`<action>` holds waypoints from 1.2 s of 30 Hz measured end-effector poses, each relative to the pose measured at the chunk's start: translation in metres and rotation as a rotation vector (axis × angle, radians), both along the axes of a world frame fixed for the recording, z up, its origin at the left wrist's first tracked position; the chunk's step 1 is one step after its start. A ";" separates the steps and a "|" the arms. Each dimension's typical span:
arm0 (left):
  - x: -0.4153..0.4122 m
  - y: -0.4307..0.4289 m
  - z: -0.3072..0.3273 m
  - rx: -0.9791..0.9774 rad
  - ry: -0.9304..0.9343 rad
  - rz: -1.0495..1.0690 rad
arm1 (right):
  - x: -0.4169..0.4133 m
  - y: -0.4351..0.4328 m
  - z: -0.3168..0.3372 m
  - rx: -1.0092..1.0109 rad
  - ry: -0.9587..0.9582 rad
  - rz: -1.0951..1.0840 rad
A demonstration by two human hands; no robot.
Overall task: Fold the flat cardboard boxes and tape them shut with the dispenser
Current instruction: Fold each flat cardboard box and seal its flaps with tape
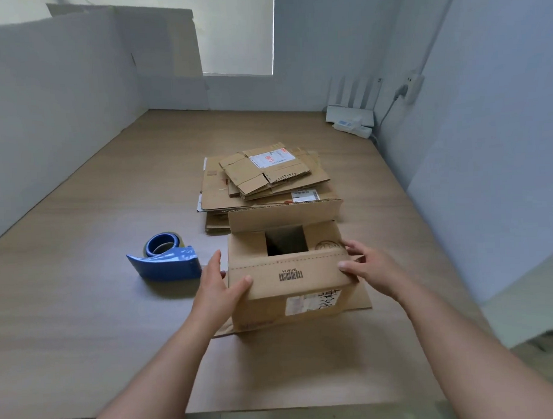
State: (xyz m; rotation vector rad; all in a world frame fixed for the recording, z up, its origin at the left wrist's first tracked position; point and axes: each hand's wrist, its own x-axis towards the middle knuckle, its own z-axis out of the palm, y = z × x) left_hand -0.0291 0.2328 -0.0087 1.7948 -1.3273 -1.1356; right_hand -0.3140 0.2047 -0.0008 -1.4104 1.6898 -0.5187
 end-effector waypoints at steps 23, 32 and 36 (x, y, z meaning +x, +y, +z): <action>-0.005 -0.027 -0.011 -0.255 -0.698 -0.341 | 0.042 0.002 -0.033 -0.432 0.296 -0.037; -0.026 -0.039 -0.022 -0.235 -0.778 -0.249 | 0.031 -0.017 -0.036 -0.453 0.231 -0.012; -0.025 -0.036 -0.023 -0.295 -0.779 -0.233 | 0.029 -0.020 -0.033 -0.468 0.205 -0.009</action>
